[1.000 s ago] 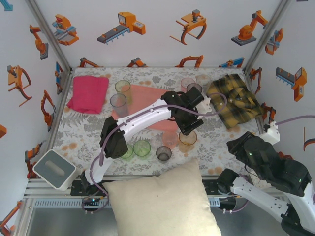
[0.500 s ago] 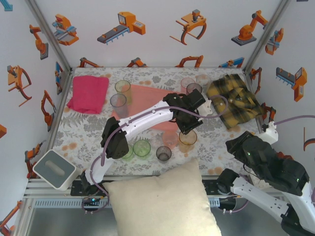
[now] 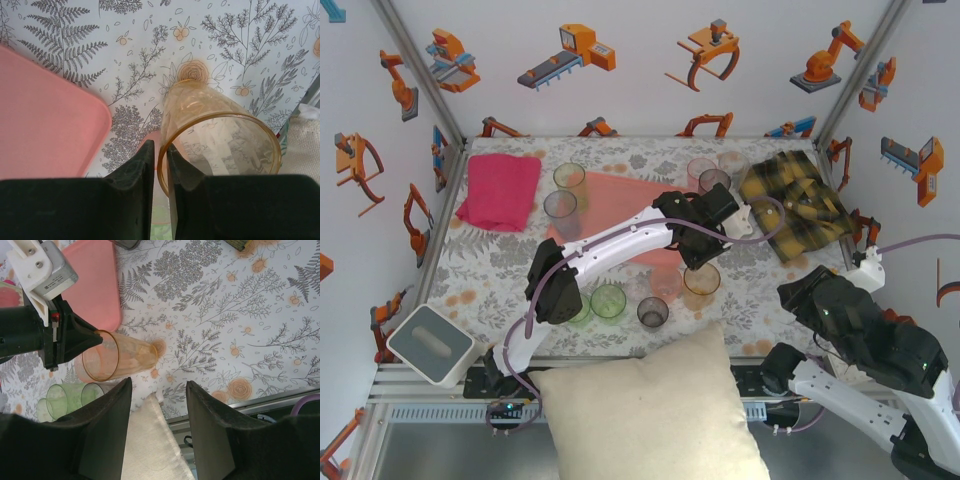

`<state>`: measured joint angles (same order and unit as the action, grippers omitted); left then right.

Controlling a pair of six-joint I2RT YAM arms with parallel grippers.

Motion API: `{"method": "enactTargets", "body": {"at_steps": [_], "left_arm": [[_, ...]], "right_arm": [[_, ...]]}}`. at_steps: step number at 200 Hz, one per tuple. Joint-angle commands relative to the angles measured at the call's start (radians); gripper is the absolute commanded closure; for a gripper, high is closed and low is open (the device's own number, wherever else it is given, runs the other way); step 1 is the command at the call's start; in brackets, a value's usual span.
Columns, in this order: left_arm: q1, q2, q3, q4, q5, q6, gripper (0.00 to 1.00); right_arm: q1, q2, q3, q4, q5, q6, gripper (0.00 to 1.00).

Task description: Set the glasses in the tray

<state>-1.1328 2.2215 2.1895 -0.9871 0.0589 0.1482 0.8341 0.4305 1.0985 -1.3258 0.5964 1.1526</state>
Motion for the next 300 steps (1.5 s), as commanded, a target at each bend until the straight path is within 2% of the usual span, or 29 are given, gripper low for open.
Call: {"method": "enactTargets", "body": {"at_steps": [1,54,126,166,232,300], "left_arm": [[-0.01,0.007,0.007,-0.005,-0.014,0.007,0.8],[-0.013,0.009,0.042,-0.019,-0.018,-0.005,0.92],[-0.01,0.002,0.131,-0.067,-0.039,-0.015,0.94],[0.02,-0.012,0.214,-0.11,-0.053,-0.012,0.93],[0.169,-0.057,0.371,-0.158,-0.076,0.007,0.92],[0.386,-0.126,0.373,-0.091,-0.11,0.034,0.91]], "right_arm": [[-0.003,-0.001,-0.011,0.016,0.031,0.013,0.54],[-0.003,-0.002,-0.011,0.016,0.036,0.011,0.54],[-0.003,-0.01,-0.006,0.014,0.042,0.009,0.54],[-0.003,-0.013,-0.013,0.008,0.048,0.009,0.54],[-0.003,-0.018,-0.025,0.004,0.046,0.012,0.54],[-0.003,0.001,-0.037,0.004,0.04,0.015,0.54]]}}
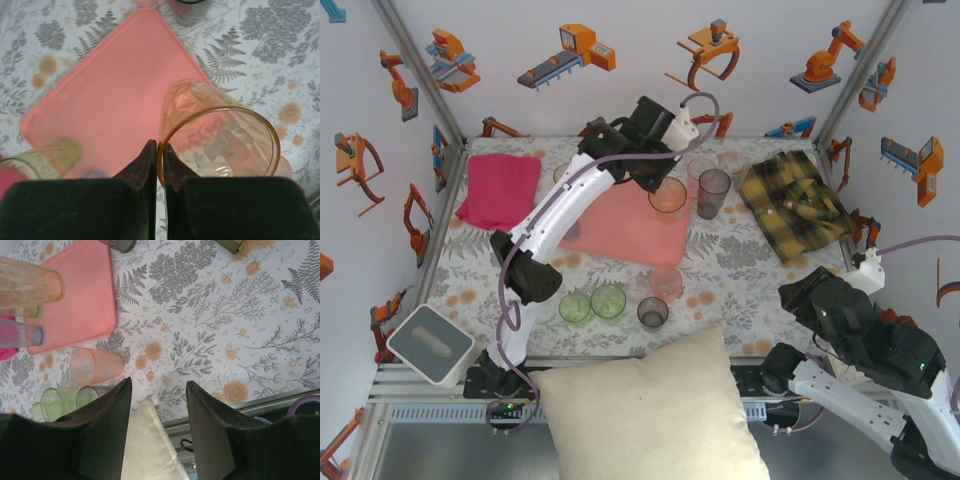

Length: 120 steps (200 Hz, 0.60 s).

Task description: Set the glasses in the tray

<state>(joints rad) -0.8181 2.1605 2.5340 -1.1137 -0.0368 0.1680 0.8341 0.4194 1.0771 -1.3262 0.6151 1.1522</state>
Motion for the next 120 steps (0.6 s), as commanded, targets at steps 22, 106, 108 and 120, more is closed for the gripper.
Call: {"method": "enactTargets", "body": {"at_steps": [22,106,108,120], "left_arm": [[0.154,-0.07,0.018,0.084,-0.019,0.007,0.91],[0.402,0.022,0.028,0.227,-0.041,-0.043,0.91],[0.406,0.024,0.028,0.228,-0.041,-0.043,0.91],[0.43,0.039,0.028,0.235,-0.038,-0.051,0.91]], "right_arm": [[-0.003,0.018,-0.021,0.007,0.022,0.015,0.54],[-0.003,0.063,-0.033,0.025,0.023,0.015,0.53],[-0.003,0.064,-0.033,0.025,0.023,0.015,0.53],[-0.003,0.07,-0.038,0.031,0.021,0.015,0.53]]}}
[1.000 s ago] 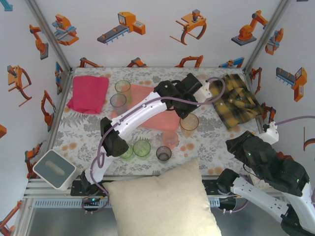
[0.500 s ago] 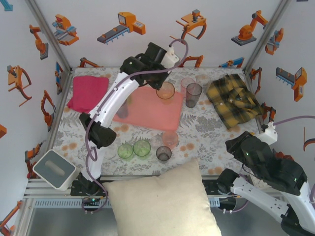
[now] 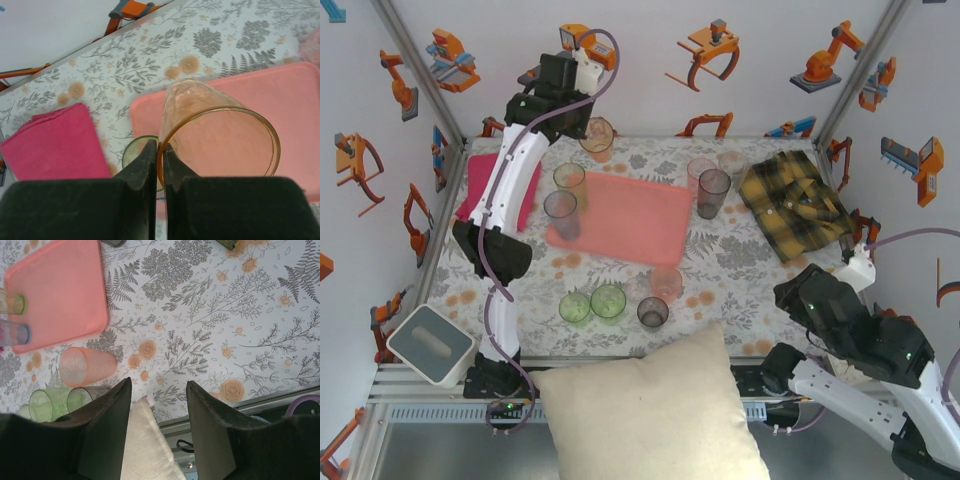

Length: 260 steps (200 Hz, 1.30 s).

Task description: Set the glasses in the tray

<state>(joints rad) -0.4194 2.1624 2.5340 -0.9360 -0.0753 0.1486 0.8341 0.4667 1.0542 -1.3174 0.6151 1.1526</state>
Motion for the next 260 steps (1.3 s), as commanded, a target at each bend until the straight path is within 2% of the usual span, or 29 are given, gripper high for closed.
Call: {"method": "enactTargets", "body": {"at_steps": [1,50,100,260], "left_arm": [[0.033,0.038,0.028,0.058,0.001,-0.033,0.91],[0.115,0.098,0.029,0.072,0.024,-0.089,0.91],[0.153,0.149,0.029,0.066,0.041,-0.087,0.9],[0.17,0.258,0.077,0.055,0.106,-0.09,0.88]], "right_arm": [[-0.003,0.023,-0.016,0.022,0.021,0.015,0.53],[-0.002,0.044,-0.039,0.039,0.013,0.016,0.53],[-0.003,0.052,-0.048,0.041,0.011,0.019,0.53],[-0.003,0.086,-0.069,0.067,0.01,0.018,0.53]]}}
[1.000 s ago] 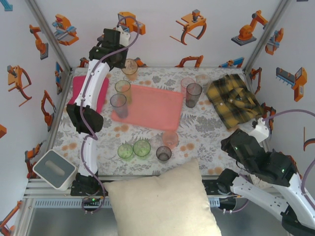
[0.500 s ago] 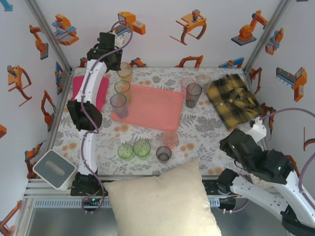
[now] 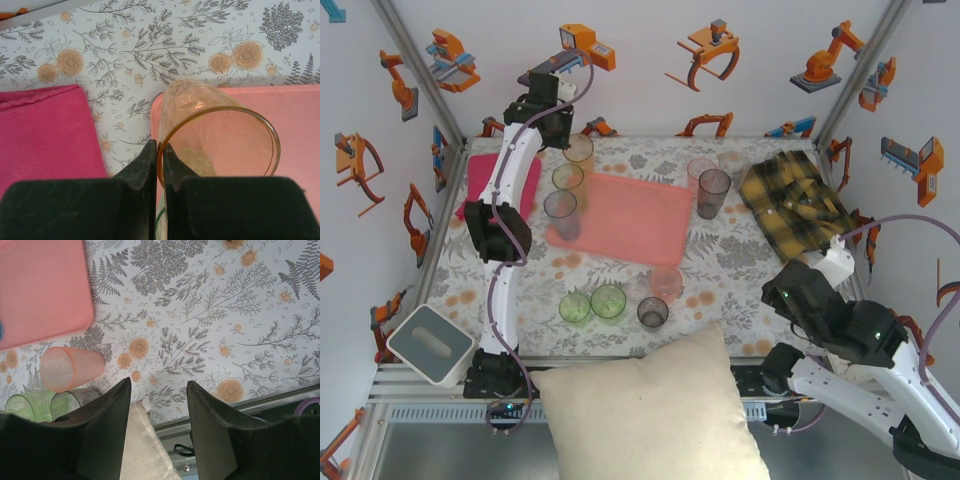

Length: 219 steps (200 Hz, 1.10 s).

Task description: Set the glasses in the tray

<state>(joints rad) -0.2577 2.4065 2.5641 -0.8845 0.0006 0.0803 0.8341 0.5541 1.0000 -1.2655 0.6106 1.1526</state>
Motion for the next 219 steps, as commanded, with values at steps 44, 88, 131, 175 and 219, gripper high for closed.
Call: {"method": "enactTargets", "body": {"at_steps": [44,88,131,175,219], "left_arm": [[0.009,0.028,0.05,-0.004,0.029,-0.01,0.88],[0.009,0.038,0.071,-0.028,0.022,0.022,0.88],[0.009,0.038,0.076,-0.034,0.015,0.033,0.88],[0.008,0.043,0.077,-0.049,0.022,0.038,0.88],[0.016,0.051,0.077,-0.064,0.024,0.029,0.89]], "right_arm": [[-0.003,0.0,-0.015,0.016,0.022,0.017,0.53],[-0.003,0.006,-0.016,0.018,0.029,0.015,0.53],[-0.003,0.009,-0.018,0.025,0.027,0.015,0.52],[-0.003,0.01,-0.014,0.025,0.027,0.014,0.53],[-0.003,0.011,-0.018,0.026,0.024,0.015,0.52]]}}
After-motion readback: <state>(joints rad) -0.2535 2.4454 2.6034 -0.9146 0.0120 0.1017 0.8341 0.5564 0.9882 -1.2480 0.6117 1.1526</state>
